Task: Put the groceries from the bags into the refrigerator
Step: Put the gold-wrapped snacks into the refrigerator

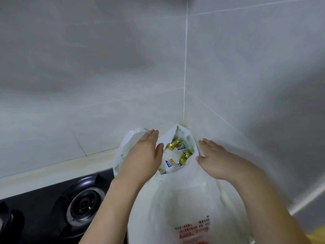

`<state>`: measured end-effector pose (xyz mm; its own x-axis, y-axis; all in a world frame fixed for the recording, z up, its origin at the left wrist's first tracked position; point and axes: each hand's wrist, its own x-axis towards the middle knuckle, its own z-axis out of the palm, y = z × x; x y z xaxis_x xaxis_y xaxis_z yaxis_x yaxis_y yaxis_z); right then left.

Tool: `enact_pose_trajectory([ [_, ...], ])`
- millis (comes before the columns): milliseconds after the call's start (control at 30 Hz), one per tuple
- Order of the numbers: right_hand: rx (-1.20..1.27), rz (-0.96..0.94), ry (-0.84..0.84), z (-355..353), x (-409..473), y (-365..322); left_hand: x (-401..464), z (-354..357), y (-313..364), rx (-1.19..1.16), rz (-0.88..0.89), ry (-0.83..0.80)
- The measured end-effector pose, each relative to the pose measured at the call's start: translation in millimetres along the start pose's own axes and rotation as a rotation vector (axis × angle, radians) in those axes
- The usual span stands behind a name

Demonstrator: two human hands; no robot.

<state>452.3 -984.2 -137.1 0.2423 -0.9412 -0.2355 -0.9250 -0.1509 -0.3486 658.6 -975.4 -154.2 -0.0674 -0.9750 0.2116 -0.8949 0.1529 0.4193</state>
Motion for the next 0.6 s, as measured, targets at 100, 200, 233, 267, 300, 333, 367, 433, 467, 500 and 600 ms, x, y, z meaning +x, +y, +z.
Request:
enact_pose_trajectory([
  [100, 0.039, 0.019, -0.031, 6.6, 33.8, 9.2, 31.0, 19.9, -13.5, -0.010, -0.006, -0.068],
  [200, 0.067, 0.058, -0.079, 18.4, 67.6, 21.8, 61.6, 44.0, -22.3, -0.026, -0.015, -0.162],
  [233, 0.070, 0.069, -0.095, 22.9, 80.4, 26.1, 71.8, 53.1, -25.6, -0.028, -0.018, -0.189],
  [267, 0.075, 0.081, -0.113, 28.0, 93.9, 30.0, 81.6, 62.1, -29.6, -0.034, -0.026, -0.210],
  [300, 0.077, 0.091, -0.129, 33.2, 107.6, 33.5, 90.8, 71.1, -33.7, -0.044, -0.036, -0.230],
  [333, 0.076, 0.097, -0.144, 38.8, 121.9, 36.8, 99.2, 80.8, -38.1, -0.052, -0.052, -0.254],
  [367, 0.074, 0.101, -0.160, 45.2, 136.7, 40.2, 107.0, 91.0, -43.1, -0.059, -0.073, -0.282],
  [433, 0.074, 0.103, -0.192, 60.0, 167.5, 47.1, 123.0, 114.6, -54.5, -0.039, -0.120, -0.369],
  [467, 0.079, 0.102, -0.208, 68.2, 182.5, 50.2, 131.1, 127.8, -61.1, -0.015, -0.139, -0.432],
  [500, 0.084, 0.104, -0.221, 76.9, 197.4, 53.2, 139.3, 141.7, -68.0, 0.002, -0.155, -0.494],
  [600, 0.077, 0.132, -0.232, 100.7, 238.6, 62.0, 164.8, 180.4, -87.0, -0.013, -0.199, -0.621],
])
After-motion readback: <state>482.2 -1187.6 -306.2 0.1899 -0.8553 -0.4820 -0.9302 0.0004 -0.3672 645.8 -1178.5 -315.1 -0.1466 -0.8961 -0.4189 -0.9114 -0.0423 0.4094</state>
